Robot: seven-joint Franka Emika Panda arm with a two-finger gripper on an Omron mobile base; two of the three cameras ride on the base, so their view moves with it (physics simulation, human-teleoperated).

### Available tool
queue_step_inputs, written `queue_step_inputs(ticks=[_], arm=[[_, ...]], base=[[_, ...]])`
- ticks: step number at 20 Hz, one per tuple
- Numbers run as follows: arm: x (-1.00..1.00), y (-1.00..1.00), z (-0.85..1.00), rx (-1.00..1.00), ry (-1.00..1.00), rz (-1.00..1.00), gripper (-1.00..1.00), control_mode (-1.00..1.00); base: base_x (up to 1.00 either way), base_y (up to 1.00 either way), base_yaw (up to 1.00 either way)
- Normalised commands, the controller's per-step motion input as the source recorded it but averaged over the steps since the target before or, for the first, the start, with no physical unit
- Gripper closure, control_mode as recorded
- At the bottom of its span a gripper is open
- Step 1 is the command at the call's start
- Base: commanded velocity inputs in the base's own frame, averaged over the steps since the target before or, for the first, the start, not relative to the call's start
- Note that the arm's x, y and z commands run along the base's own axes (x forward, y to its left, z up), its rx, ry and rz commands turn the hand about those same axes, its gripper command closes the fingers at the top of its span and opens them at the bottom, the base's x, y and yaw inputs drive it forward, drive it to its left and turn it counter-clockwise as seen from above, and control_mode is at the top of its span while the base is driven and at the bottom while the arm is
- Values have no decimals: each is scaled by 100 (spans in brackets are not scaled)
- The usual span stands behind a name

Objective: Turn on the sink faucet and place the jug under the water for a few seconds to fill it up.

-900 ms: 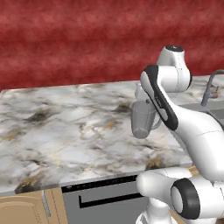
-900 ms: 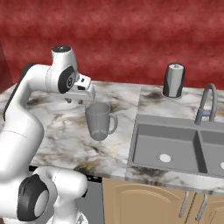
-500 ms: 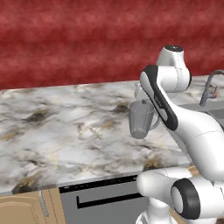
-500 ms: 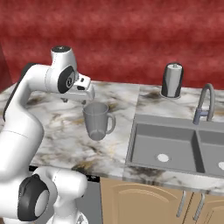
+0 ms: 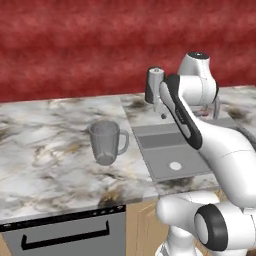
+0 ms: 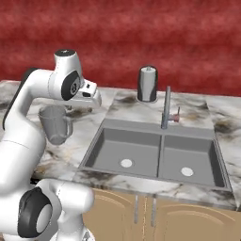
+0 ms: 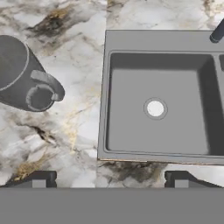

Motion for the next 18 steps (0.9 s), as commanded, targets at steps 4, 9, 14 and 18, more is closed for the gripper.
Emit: queue_step_inputs(ticks=[4,9,14,18], arm=[[0,0,0,0,0,0,-100,100],[0,0,0,0,0,0,-100,100],[0,0,0,0,0,0,-100,100],[0,0,0,0,0,0,-100,100]], base=[[0,-99,0],[0,-90,0],[0,-43,0],[0,0,0]])
